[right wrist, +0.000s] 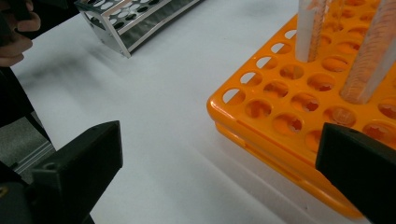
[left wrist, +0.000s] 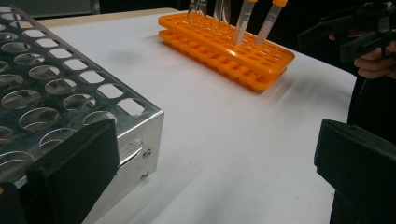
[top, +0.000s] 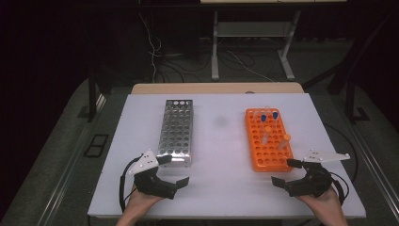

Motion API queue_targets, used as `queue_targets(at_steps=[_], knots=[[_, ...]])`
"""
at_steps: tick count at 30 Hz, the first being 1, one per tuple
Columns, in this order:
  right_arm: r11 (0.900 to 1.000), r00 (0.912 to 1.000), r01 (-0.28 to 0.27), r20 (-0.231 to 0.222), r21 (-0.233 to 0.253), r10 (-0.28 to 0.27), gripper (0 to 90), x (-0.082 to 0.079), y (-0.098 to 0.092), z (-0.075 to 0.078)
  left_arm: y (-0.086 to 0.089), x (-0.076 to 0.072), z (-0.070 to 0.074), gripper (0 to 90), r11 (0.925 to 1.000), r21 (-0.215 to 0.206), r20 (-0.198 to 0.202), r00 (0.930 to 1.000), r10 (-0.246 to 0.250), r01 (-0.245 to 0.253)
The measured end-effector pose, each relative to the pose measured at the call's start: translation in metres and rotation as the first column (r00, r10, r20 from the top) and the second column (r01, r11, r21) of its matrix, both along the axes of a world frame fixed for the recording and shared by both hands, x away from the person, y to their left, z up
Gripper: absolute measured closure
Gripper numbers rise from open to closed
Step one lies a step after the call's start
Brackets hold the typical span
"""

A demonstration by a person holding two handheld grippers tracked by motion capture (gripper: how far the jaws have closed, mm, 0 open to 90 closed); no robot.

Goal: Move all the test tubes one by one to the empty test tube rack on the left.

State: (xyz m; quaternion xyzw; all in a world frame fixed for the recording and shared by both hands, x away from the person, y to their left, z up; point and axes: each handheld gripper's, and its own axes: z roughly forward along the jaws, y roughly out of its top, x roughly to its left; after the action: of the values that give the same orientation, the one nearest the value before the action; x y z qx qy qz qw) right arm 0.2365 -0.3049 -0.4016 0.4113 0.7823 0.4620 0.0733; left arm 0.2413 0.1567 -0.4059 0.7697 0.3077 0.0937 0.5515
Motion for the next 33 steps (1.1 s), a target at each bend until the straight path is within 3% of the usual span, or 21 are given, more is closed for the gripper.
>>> queue_targets(at_steps=[33], knots=[[0.996,0.9984,-0.007,-0.056,-0.09,0.002,0.2,0.052,-0.022,0.012,-0.001,-0.001,-0.001,0.0,1.0,0.006,-0.005,1.0,-0.002,0.002]])
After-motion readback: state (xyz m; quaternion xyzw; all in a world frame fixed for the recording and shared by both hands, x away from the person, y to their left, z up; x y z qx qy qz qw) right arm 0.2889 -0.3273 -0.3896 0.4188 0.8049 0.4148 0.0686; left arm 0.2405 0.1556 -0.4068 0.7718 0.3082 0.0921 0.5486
